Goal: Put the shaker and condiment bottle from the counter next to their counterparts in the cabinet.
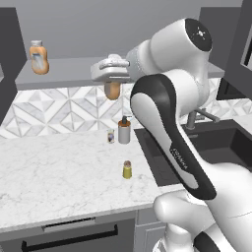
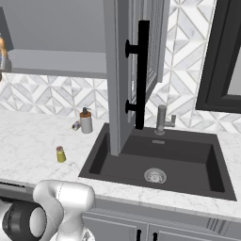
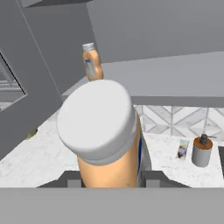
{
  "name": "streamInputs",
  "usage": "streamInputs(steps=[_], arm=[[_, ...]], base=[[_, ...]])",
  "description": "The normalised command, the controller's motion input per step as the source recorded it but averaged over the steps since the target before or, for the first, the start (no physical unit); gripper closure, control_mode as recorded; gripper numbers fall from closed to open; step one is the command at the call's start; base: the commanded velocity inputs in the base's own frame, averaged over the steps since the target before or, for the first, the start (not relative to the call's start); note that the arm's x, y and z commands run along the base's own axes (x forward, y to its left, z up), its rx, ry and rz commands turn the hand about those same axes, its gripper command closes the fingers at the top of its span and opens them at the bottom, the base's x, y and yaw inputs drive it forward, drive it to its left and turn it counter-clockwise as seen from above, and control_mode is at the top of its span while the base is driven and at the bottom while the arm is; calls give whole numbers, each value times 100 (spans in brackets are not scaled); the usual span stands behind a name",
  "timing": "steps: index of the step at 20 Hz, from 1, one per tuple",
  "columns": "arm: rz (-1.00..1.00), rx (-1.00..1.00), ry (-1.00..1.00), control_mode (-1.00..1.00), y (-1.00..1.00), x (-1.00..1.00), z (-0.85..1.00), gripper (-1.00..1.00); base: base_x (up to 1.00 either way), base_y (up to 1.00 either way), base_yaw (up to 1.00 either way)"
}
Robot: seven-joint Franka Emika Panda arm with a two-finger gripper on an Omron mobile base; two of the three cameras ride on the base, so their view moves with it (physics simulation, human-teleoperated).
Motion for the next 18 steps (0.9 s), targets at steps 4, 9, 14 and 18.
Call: streamInputs(steps=[4,9,14,18], arm=[[7,-2,-3,-100,6,12,35,100],[10,0,-3,-100,6,30,27,100],[10,-5,-7,-100,15,61,-3,100],[8,-5,-7,-100,22,58,-2,100]], base=[[0,0,0],[0,0,0],[0,0,0],[0,0,0]])
